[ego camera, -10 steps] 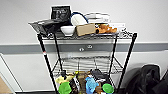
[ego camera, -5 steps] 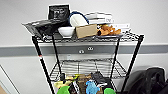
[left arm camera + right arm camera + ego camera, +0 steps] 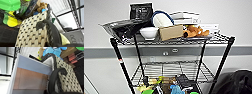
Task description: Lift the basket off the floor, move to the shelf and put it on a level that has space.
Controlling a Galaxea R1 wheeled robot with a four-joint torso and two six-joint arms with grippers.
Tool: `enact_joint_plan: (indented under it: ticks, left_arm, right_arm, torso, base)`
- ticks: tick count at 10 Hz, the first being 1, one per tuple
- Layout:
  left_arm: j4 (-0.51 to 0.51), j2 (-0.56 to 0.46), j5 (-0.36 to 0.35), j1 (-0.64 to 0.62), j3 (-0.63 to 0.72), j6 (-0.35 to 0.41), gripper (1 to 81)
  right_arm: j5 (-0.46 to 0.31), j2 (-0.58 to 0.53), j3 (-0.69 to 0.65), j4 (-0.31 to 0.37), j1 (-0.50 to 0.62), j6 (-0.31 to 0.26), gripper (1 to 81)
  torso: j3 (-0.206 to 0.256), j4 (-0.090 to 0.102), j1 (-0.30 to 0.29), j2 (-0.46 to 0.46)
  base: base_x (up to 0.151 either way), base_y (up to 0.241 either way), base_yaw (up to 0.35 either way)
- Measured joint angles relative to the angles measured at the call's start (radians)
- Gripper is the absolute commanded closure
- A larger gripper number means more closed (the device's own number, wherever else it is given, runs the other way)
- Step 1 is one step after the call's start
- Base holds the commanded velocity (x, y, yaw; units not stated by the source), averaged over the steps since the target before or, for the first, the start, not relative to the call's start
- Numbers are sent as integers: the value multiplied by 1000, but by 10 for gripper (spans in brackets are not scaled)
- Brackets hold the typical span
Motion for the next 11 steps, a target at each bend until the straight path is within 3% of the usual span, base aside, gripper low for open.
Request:
enact_joint_plan:
  ticks: [7,11]
  left_arm:
    - [1,-1,2,0,1,0,811]
    - [22,-70,-33,-5,125,0,811]
  right_arm:
    - [3,-7,17,-4,0,0,811]
    - [0,-77,131,-5,33,-1,811]
  torso:
    - [0,0,0,0]
    - [0,0,0,0]
  base:
    - [0,0,0]
    - [0,0,0]
